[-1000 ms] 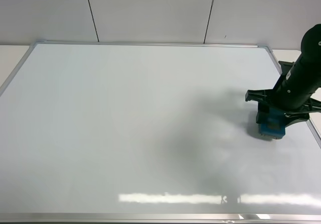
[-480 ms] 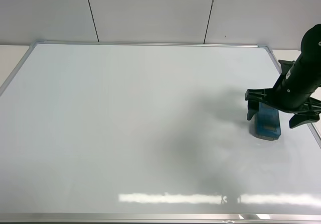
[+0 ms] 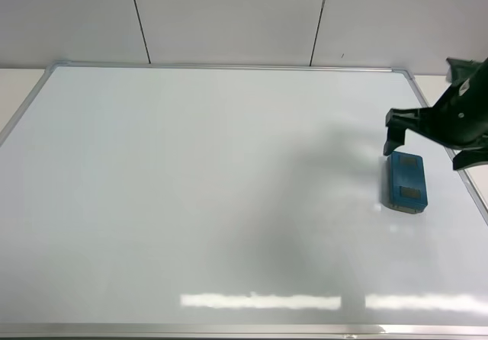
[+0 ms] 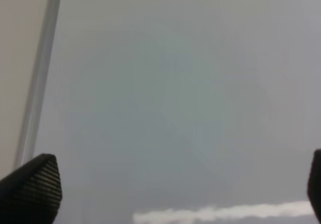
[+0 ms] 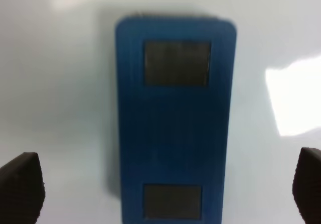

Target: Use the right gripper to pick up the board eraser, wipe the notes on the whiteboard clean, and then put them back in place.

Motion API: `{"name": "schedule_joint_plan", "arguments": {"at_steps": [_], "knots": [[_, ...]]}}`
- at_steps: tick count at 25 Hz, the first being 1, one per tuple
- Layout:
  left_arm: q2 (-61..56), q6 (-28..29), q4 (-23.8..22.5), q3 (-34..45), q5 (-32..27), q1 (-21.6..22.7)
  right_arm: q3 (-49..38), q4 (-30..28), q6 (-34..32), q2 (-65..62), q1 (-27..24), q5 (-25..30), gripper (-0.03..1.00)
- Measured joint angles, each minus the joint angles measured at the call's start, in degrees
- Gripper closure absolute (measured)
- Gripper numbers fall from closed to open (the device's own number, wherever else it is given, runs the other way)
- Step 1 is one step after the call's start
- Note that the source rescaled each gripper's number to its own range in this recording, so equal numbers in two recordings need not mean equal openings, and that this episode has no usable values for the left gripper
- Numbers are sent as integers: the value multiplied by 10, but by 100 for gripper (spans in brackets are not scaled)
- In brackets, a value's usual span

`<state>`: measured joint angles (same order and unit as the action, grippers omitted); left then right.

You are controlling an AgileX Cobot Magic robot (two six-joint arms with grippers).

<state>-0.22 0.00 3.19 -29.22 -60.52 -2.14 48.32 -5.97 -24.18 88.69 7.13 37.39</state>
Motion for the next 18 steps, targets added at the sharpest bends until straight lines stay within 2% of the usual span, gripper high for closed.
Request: {"name": "schedule_joint_plan", "arguments": {"at_steps": [5, 11, 18], "knots": [[0, 0, 0, 0, 0, 0, 0, -1, 11, -118, -49, 26, -3], [0, 0, 0, 0, 0, 0, 0, -2, 41, -259, -103, 90, -3], [0, 0, 0, 0, 0, 0, 0, -4, 60, -488, -110, 162, -3]]}}
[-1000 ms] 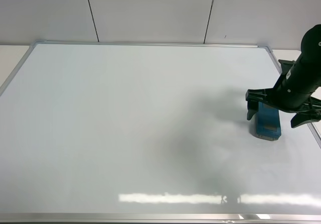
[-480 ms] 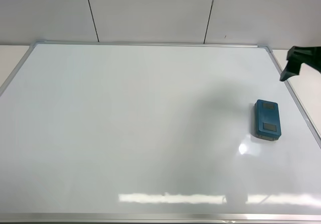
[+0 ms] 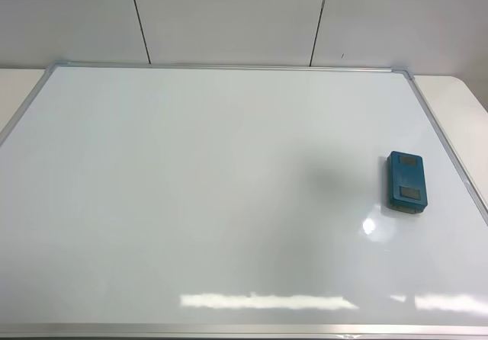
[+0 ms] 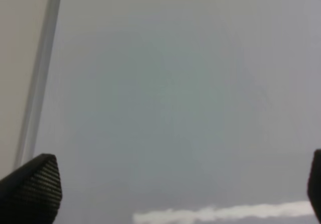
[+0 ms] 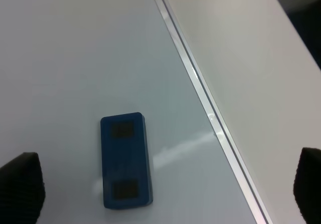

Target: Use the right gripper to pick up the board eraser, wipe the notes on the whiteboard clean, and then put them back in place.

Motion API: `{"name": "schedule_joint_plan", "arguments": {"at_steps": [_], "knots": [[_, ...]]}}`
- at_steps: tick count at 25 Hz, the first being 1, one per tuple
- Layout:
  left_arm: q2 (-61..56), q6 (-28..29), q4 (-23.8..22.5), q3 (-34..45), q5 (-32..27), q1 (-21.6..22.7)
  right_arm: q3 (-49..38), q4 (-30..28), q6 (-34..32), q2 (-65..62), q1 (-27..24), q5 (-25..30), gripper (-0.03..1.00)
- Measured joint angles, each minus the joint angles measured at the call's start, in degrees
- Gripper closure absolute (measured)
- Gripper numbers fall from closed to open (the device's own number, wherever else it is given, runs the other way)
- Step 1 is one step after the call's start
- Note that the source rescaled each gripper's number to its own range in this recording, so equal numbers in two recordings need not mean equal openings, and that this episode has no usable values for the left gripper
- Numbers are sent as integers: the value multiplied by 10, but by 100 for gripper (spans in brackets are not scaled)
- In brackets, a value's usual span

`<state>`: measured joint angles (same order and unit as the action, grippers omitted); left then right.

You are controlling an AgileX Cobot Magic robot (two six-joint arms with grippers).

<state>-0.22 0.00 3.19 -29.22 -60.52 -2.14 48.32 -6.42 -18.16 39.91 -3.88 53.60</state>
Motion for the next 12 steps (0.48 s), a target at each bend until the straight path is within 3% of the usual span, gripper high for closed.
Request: {"name": "schedule_joint_plan", "arguments": {"at_steps": [12], "knots": [[0, 0, 0, 0, 0, 0, -2, 2, 87, -337, 0, 132, -3]]}}
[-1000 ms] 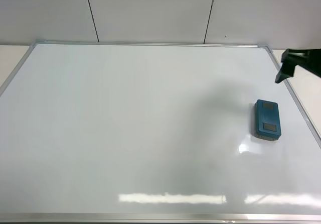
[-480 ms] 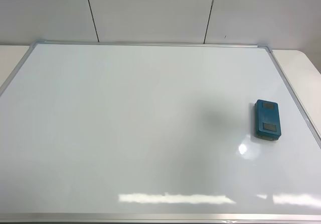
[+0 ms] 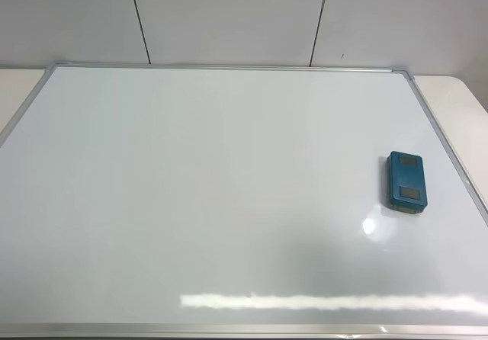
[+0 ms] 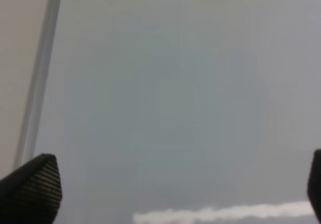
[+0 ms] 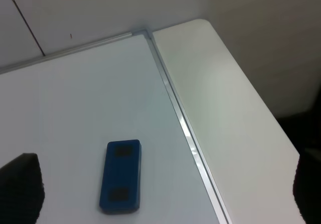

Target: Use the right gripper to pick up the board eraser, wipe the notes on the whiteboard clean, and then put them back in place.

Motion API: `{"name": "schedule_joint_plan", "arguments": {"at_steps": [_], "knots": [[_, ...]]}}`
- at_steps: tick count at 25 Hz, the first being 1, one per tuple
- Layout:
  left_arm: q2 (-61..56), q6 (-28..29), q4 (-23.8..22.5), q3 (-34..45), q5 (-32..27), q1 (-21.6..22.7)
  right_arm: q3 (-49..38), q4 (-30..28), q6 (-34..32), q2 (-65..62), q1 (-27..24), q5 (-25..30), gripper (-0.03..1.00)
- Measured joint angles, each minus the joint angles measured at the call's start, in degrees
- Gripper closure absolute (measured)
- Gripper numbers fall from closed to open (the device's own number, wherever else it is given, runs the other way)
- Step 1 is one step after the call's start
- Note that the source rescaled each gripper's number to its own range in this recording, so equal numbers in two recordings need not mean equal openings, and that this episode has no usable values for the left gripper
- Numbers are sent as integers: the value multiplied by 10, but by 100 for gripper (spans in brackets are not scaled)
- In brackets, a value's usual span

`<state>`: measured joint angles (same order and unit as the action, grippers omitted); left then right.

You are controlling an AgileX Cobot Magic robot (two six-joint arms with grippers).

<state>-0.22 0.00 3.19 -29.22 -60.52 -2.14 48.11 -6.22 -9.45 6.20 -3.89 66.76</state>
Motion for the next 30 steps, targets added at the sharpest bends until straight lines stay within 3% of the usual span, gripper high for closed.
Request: {"name": "schedule_joint_plan", "arguments": {"at_steps": [5, 9, 18, 22, 30], "knots": [[0, 0, 0, 0, 0, 0, -1, 12, 46, -64, 0, 30, -3], [0, 0, 0, 0, 0, 0, -17, 56, 83, -64, 0, 29, -3], [0, 0, 0, 0, 0, 0, -181, 131, 160, -64, 0, -9, -3], [0, 0, 0, 0, 0, 0, -197, 134, 165, -64, 0, -49, -3], [0, 0, 0, 0, 0, 0, -197, 111, 135, -64, 0, -52, -3]]}}
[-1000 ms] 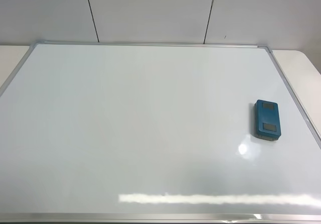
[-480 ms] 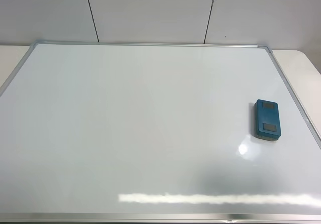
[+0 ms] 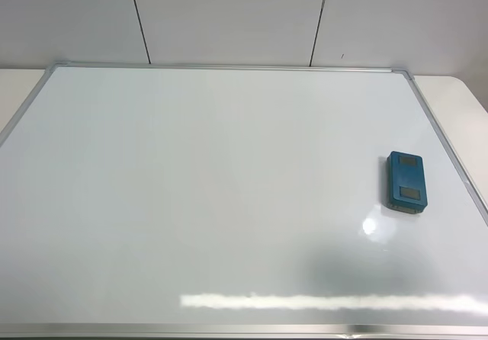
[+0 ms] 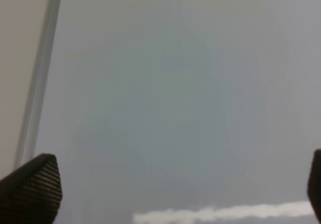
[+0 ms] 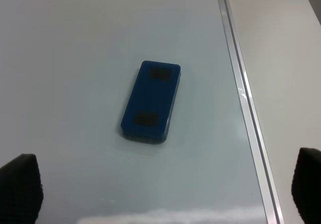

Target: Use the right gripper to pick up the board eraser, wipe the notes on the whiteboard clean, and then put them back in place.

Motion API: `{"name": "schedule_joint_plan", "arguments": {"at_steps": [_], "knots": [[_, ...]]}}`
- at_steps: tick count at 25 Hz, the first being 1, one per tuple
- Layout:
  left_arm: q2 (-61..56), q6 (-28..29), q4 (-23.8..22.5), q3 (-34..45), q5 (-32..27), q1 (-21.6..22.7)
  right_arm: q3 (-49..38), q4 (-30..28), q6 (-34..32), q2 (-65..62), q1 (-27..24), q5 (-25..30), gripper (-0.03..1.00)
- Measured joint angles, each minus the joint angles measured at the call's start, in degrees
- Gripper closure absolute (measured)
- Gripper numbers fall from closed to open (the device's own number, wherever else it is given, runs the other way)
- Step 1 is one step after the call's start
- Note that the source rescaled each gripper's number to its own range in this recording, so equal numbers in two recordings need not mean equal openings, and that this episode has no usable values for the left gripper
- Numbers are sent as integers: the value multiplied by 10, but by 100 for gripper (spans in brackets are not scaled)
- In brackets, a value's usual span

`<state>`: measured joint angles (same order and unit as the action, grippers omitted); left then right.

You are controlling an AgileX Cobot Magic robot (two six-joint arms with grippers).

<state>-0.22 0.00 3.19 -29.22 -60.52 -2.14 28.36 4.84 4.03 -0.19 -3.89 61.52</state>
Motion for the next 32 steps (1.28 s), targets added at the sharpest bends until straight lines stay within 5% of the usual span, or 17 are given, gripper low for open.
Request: {"name": "schedule_joint_plan", "arguments": {"at_steps": [32], "knots": [[0, 0, 0, 0, 0, 0, 0, -1, -2, 0, 0, 0, -3]]}}
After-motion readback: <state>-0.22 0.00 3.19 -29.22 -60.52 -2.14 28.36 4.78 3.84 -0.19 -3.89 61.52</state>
